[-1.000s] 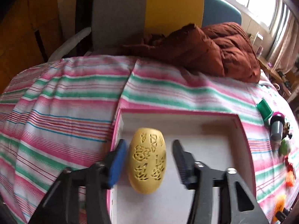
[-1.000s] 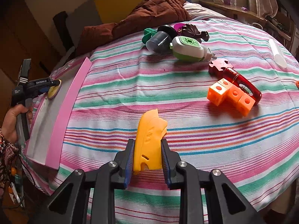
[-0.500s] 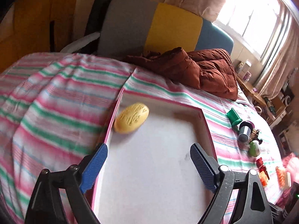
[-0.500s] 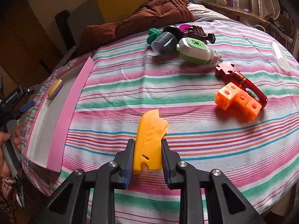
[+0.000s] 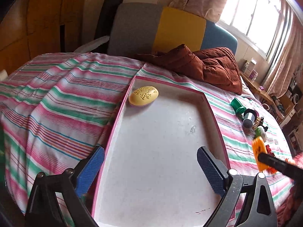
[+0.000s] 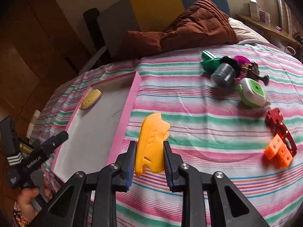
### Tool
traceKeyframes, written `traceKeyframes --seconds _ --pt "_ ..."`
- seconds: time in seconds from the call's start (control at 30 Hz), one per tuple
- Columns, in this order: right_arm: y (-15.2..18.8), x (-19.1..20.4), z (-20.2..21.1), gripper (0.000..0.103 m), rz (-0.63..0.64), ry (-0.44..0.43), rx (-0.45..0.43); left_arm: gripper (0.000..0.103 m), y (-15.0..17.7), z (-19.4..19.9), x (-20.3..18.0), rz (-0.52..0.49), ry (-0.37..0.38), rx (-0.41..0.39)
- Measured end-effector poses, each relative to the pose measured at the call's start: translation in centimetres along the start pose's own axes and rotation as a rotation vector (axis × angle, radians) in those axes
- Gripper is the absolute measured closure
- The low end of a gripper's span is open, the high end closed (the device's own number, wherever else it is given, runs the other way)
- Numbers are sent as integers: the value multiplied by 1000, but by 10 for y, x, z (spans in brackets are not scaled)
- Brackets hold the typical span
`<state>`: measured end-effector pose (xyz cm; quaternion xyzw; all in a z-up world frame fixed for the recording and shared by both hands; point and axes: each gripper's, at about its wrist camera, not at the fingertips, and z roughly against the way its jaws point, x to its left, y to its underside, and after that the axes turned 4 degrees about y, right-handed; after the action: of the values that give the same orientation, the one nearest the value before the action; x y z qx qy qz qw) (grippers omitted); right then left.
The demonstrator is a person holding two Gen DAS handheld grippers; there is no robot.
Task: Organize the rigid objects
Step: 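Carry the yellow piece into the tray and open the right tool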
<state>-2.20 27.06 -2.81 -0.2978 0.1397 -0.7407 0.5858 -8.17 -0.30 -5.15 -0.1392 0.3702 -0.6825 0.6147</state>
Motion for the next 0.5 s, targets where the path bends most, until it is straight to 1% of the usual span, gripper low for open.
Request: traceKeyframes --seconds 0.1,0.27,0.37,0.5 --pt "-15 24 -9 77 41 -32 1 3 2 1 3 26 5 9" --pt "-30 65 -33 77 111 -77 28 3 6 6 2 32 -19 -8" --pt "-39 83 -57 77 121 -102 64 2 6 8 2 27 -31 -16" --pt "-56 97 -94 77 98 -99 110 2 6 8 6 40 -32 -5"
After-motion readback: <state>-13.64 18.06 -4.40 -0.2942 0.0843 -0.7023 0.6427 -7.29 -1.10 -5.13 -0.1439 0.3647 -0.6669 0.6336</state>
